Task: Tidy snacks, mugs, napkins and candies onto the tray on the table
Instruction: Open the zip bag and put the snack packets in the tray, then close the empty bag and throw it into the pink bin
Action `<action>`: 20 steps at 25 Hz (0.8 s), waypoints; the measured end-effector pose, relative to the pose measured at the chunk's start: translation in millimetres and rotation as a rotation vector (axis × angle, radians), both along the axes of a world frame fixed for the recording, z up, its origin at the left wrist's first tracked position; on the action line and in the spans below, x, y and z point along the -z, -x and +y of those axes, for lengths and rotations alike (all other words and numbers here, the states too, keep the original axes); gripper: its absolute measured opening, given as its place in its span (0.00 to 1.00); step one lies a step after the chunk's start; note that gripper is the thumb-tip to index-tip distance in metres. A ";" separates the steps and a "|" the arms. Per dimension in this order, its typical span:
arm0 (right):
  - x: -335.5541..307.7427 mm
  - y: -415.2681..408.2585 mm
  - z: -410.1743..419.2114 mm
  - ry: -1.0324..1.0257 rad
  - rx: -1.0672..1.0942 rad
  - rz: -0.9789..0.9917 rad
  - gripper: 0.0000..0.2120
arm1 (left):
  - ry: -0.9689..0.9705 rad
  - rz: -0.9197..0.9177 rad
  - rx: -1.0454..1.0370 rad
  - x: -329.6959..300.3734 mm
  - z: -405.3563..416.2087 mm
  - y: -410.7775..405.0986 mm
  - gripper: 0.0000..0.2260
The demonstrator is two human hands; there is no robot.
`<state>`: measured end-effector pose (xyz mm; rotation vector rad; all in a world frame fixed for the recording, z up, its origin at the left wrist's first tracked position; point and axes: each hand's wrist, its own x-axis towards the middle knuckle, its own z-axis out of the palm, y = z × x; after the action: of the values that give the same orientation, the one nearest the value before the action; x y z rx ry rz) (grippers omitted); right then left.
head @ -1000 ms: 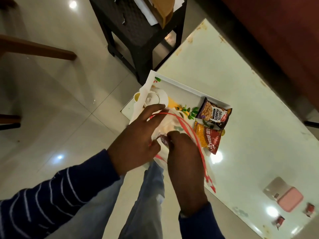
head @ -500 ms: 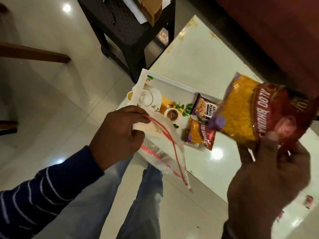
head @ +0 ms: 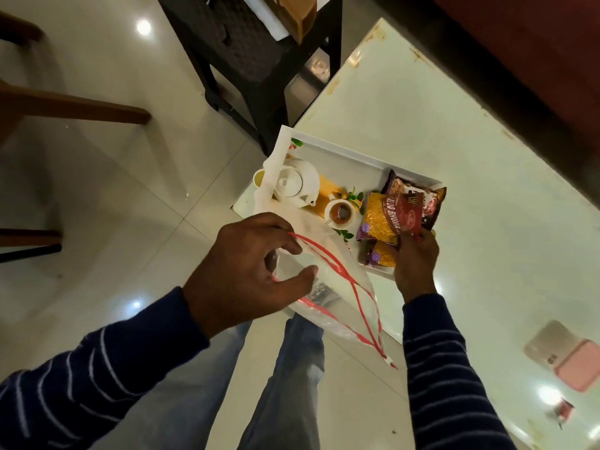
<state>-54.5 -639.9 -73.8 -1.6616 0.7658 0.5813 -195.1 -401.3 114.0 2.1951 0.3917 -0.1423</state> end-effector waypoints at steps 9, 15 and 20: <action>-57.6 8.1 -2.1 0.366 -0.030 -0.146 0.11 | 0.215 0.142 0.032 -24.0 1.3 -26.8 0.33; -203.9 8.3 -24.6 -0.380 -0.054 -0.125 0.29 | -0.018 -0.149 0.021 -112.8 7.7 -87.1 0.19; -329.0 -16.2 -19.5 -0.224 -0.452 -0.469 0.49 | -0.053 -0.311 -0.030 -211.1 3.3 -131.2 0.09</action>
<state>-38.4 -659.4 255.2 -1.6748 -0.0199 0.5328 -63.8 -398.0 325.1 2.2162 0.2554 0.2270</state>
